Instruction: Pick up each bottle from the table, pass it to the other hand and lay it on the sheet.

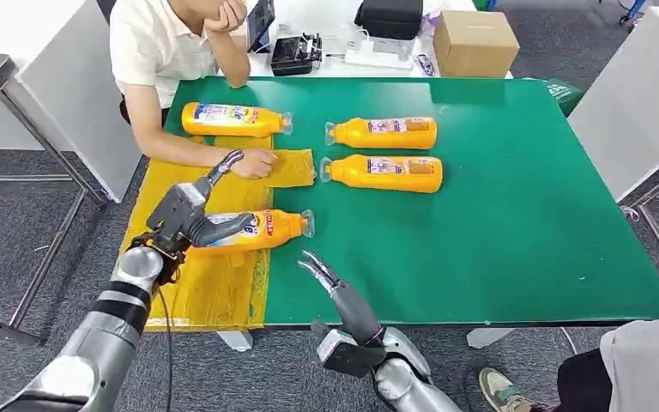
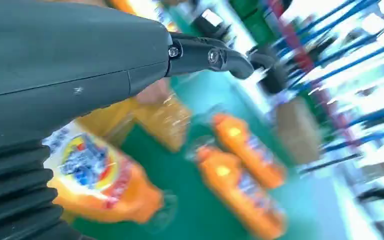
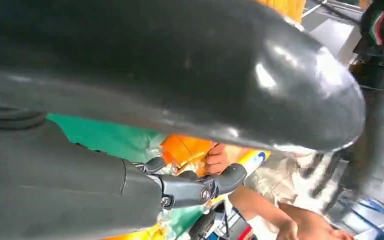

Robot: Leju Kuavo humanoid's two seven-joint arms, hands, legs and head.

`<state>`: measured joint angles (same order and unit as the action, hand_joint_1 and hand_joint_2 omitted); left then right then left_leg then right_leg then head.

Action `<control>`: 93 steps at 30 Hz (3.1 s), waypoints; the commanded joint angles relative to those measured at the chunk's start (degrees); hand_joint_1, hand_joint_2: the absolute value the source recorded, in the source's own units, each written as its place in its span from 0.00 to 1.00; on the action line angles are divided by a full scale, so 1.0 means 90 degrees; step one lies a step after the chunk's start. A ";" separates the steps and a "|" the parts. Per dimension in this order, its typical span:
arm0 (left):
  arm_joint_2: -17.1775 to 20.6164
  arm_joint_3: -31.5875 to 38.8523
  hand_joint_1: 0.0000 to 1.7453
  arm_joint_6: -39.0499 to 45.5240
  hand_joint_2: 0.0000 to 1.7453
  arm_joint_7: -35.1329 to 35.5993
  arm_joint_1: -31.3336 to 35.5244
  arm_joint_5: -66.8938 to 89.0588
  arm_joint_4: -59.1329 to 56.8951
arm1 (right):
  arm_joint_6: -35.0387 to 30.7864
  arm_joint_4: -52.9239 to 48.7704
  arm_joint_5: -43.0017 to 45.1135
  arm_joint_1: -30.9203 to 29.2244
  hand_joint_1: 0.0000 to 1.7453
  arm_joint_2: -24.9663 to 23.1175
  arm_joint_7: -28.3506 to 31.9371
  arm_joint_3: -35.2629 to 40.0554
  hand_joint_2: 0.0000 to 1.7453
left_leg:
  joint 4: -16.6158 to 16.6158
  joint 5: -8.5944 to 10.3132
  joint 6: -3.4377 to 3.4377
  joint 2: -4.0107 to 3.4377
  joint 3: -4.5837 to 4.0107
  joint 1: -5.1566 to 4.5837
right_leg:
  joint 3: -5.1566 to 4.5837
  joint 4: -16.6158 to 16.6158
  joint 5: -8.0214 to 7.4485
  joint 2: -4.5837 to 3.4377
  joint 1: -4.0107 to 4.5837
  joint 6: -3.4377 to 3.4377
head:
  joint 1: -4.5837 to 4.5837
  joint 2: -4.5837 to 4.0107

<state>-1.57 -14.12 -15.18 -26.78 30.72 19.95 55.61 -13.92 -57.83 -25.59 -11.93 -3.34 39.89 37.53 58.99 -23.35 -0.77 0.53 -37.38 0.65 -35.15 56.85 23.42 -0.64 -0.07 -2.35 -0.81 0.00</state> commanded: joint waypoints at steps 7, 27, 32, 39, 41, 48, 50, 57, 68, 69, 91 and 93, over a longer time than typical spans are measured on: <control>-0.0694 -0.0803 0.00 0.2744 1.00 0.0691 -0.2680 -0.3004 0.3896 | -0.2154 0.0261 -0.2758 -0.0274 0.00 0.1358 -0.1819 -0.2137 1.00 | -0.0009 -0.0016 -0.0013 0.0009 0.0043 -0.0018 | 0.0048 -0.0017 0.0016 0.0017 -0.0015 -0.0009 | 0.0002 0.0000; -0.0525 -0.1568 0.00 0.3838 1.00 -0.0005 -0.2999 -0.1851 0.3881 | -0.1600 0.2520 -0.3899 -0.2191 0.00 0.1698 -0.2264 -0.2253 1.00 | -0.0007 -0.0014 -0.0009 -0.0016 0.0034 -0.0027 | 0.0030 -0.0009 0.0000 -0.0010 -0.0023 -0.0008 | 0.0000 0.0000; -0.0570 -0.1747 0.00 0.3856 1.00 -0.0008 -0.2879 -0.1856 0.3869 | -0.1202 0.3249 -0.3737 -0.2477 0.00 0.1475 -0.2324 -0.2315 1.00 | -0.0004 -0.0008 -0.0009 -0.0010 0.0020 -0.0022 | 0.0020 -0.0010 -0.0005 -0.0007 -0.0018 -0.0009 | 0.0000 0.0000; -0.0513 -0.1832 0.00 0.3871 1.00 -0.0005 -0.2842 -0.1885 0.3914 | -0.0921 0.3615 -0.3558 -0.2368 0.00 0.1411 -0.2222 -0.2382 1.00 | -0.0008 -0.0010 -0.0008 -0.0004 0.0030 -0.0024 | 0.0030 -0.0011 0.0000 0.0002 -0.0019 -0.0007 | 0.0000 0.0000; -0.0508 -0.1868 0.00 0.3884 1.00 -0.0001 -0.2810 -0.1888 0.3876 | -0.0758 0.3743 -0.3334 -0.2318 0.00 0.1352 -0.2157 -0.2533 1.00 | -0.0009 -0.0012 -0.0008 0.0000 0.0036 -0.0022 | 0.0038 -0.0014 0.0002 0.0005 -0.0017 -0.0007 | 0.0000 0.0000; -0.0474 -0.2036 0.00 0.3727 1.00 0.0062 -0.2664 -0.2060 0.3789 | 0.0242 0.4182 -0.3407 -0.2430 0.00 0.1472 -0.2475 -0.2401 1.00 | -0.0004 -0.0004 -0.0010 0.0010 0.0015 -0.0019 | 0.0019 -0.0011 -0.0003 0.0010 -0.0016 -0.0010 | -0.0002 0.0000; -0.0471 -0.2056 0.00 0.3699 1.00 0.0069 -0.2633 -0.2077 0.3764 | 0.0463 0.4229 -0.3424 -0.2483 0.02 0.1519 -0.2482 -0.2350 1.00 | -0.0010 -0.0005 -0.0009 0.0014 0.0037 -0.0022 | 0.0038 -0.0015 0.0001 0.0019 -0.0018 -0.0008 | -0.0002 0.0000; -0.0467 -0.2093 0.00 0.3609 1.00 0.0058 -0.2583 -0.2128 0.3682 | 0.0796 0.4278 -0.3296 -0.2498 0.98 0.1571 -0.2299 -0.2380 1.00 | -0.0015 -0.0001 -0.0007 0.0008 0.0066 -0.0019 | 0.0057 -0.0023 -0.0007 0.0018 -0.0015 -0.0005 | -0.0002 0.0000; -0.0495 -0.2088 0.00 0.3605 1.00 0.0046 -0.2603 -0.2149 0.3643 | 0.0926 0.4264 -0.3208 -0.2335 1.00 0.1601 -0.2152 -0.2384 1.00 | -0.0017 -0.0004 -0.0008 0.0009 0.0087 -0.0015 | 0.0081 -0.0030 -0.0006 0.0021 -0.0011 -0.0007 | -0.0002 0.0000; -0.0501 -0.2087 0.00 0.3583 1.00 0.0037 -0.2589 -0.2175 0.3625 | 0.0982 0.4252 -0.3086 -0.2274 1.00 0.1602 -0.2063 -0.2472 1.00 | -0.0023 -0.0003 -0.0007 0.0012 0.0095 -0.0017 | 0.0089 -0.0034 -0.0005 0.0027 -0.0013 -0.0005 | -0.0002 0.0000; -0.0489 -0.2142 0.00 0.2436 1.00 0.1243 -0.3162 -0.4409 0.3334 | 0.2124 0.0776 0.0070 -0.0420 1.00 0.0428 -0.0006 -0.3605 1.00 | -0.0019 -0.0013 -0.0003 -0.0036 0.0114 -0.0011 | 0.0098 -0.0031 -0.0010 -0.0024 -0.0006 -0.0001 | -0.0002 0.0000; -0.0357 -0.2240 0.00 0.2472 1.00 0.1075 -0.3327 -0.4382 0.3079 | 0.2131 -0.0746 0.0538 0.0359 1.00 0.0137 -0.0180 -0.3119 1.00 | -0.0027 -0.0016 0.0000 -0.0045 0.0115 -0.0013 | 0.0099 -0.0033 -0.0009 -0.0035 -0.0007 0.0001 | -0.0002 0.0000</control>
<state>-7.96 -31.52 11.10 -19.40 4.98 -12.15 90.40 -0.43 -29.63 -32.65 -27.56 8.36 37.59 8.55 58.98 -23.42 -0.87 0.46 -36.69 0.51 -34.49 56.76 23.34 -0.77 -0.15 -2.46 -0.83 0.00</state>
